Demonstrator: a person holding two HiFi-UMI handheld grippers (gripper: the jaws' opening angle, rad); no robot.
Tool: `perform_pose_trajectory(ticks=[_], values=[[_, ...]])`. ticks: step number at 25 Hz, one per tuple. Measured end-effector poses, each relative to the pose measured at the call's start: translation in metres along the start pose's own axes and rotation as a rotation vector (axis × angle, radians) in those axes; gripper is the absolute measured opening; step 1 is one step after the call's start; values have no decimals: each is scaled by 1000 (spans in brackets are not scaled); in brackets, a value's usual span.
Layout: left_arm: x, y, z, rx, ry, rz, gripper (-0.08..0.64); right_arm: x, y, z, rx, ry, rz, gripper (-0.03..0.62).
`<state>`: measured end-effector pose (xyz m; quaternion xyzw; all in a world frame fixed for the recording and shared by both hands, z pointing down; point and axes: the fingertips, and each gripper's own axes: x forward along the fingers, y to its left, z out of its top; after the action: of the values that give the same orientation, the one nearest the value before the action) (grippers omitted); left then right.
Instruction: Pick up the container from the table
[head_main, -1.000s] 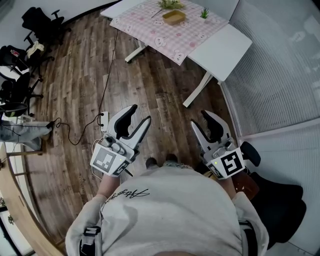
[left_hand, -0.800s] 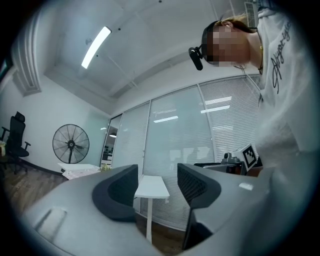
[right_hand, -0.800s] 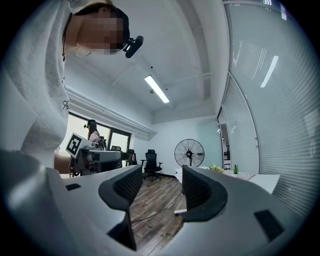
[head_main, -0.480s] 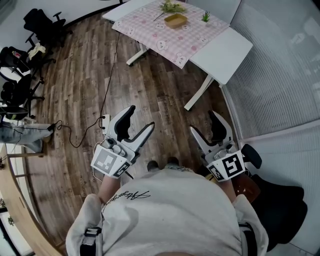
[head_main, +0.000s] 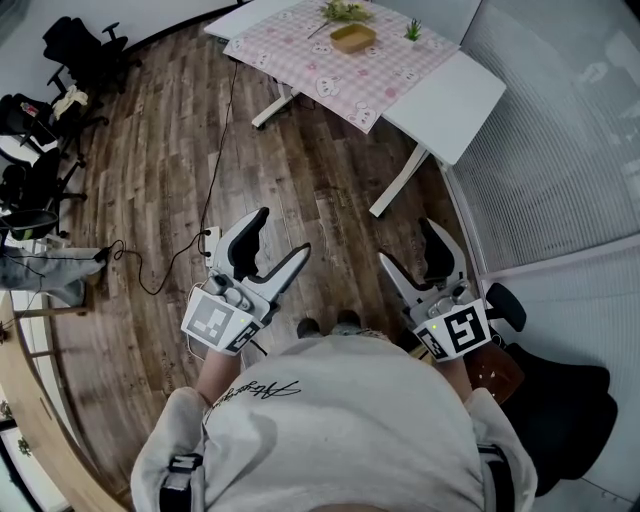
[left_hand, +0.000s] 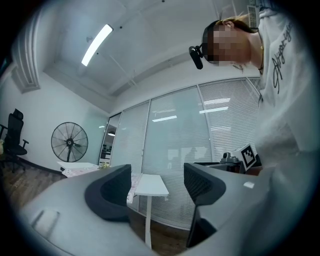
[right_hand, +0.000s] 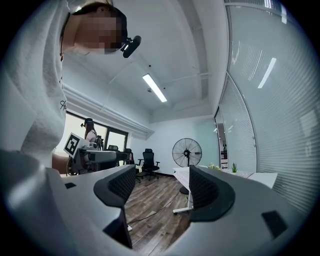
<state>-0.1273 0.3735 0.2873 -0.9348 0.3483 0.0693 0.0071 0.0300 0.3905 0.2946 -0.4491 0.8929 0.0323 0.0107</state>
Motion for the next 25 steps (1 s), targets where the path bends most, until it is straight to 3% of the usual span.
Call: perform_pose_trajectory(ticks=[25], values=[[-55, 28, -6, 16, 24, -41, 353, 17, 58, -19, 10, 43, -48, 359]])
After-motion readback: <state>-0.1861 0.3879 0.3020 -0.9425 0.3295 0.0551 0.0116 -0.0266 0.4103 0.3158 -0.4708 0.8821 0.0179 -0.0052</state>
